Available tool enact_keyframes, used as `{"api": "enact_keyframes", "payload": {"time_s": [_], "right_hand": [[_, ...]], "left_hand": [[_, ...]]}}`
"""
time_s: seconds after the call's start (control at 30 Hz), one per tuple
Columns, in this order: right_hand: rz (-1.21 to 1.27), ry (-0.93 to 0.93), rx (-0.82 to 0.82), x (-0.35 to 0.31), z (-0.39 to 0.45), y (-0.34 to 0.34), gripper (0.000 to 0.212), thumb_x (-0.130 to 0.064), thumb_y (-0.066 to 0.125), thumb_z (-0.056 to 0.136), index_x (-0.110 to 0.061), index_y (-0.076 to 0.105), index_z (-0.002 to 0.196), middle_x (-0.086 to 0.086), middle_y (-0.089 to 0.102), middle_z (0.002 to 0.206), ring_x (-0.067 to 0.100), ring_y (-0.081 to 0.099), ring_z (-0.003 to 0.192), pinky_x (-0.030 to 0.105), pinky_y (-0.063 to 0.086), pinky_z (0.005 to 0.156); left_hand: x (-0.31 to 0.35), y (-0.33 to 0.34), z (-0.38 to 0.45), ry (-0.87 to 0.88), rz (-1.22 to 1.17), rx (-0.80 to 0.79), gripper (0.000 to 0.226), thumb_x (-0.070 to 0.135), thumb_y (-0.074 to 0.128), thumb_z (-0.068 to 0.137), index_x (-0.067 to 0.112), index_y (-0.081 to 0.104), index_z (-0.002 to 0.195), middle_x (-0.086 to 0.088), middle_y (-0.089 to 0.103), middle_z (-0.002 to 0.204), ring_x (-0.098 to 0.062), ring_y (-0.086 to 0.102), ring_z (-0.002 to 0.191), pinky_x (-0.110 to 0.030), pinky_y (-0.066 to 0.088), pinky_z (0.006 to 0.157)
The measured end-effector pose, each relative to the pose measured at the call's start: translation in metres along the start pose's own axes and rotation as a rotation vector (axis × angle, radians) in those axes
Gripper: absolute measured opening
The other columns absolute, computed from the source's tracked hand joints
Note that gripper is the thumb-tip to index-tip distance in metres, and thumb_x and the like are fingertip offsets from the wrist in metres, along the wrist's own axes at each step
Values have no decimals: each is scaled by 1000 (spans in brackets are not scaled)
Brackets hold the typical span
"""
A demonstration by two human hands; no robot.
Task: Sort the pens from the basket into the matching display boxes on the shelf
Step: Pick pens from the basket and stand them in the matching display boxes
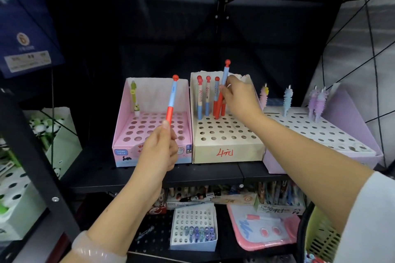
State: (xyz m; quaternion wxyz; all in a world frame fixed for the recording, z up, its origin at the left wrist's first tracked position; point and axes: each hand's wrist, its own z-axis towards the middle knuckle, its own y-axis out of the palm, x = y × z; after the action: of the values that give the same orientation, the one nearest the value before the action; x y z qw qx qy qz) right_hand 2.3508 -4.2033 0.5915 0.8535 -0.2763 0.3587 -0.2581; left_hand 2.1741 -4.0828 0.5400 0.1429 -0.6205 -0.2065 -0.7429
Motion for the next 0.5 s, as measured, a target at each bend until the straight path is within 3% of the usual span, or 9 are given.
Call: {"api": "enact_keyframes", "payload": {"time_s": [0.03,0.1,0.2,0.27,0.33,0.4,0.43,0.5], "right_hand": [[28,14,-56,1,0,2,13,-23,43,98,-19,48,88,-2,55,63,9,49,52,11,35,47],[23,38,-181,3,-4,8,15,-20,42,98,-15,48,86,7,61,73,21,58,65,26,47,59],[-34,56,-291,4,-11,16,18,-20,46,97,-13,51,81,3,56,69,20,55,67,27,45,59],[-40,113,-275,3,-12,15,17,-24,52,94,-13,55,82,3,58,72,15,54,64,25,45,59],[-35,158,-148,0,-13,9,15,-27,56,92,-14,54,86,1,57,74,11,53,63,23,39,55],[108,134,-54,-13,-17,-1,13,-27,54,92,-15,54,87,-3,58,76,10,54,65,21,38,56],[250,117,-94,-22,-21,-6,14,-28,53,93,-17,56,85,-5,59,76,7,55,65,18,40,56],[526,106,-331,-43,-35,-13,19,-34,51,94,-21,62,84,-7,64,80,3,60,68,14,46,57]], "left_hand": [[-1,0,1,-5,-24,6,34,36,31,100,15,44,76,11,29,46,-4,21,36,-15,19,33],[-2,0,2,2,-29,3,29,27,32,101,15,45,78,8,33,48,-6,25,36,-16,21,34],[-3,0,2,8,-2,-27,20,21,36,99,20,45,81,8,45,51,-6,34,40,-16,28,37],[-3,0,2,10,4,-48,17,21,38,99,20,45,84,8,49,53,-6,38,41,-17,30,37],[-2,1,2,15,15,-67,14,22,38,99,19,45,87,9,52,53,-6,40,41,-17,31,37],[-1,5,1,29,22,-76,14,22,39,98,18,45,87,10,53,53,-5,40,41,-17,31,37],[-1,7,1,35,23,-80,14,23,39,99,18,45,87,10,54,53,-5,41,41,-17,32,37],[-1,14,1,43,29,-96,15,24,39,99,19,46,87,11,55,54,-4,42,41,-16,32,38]]}}
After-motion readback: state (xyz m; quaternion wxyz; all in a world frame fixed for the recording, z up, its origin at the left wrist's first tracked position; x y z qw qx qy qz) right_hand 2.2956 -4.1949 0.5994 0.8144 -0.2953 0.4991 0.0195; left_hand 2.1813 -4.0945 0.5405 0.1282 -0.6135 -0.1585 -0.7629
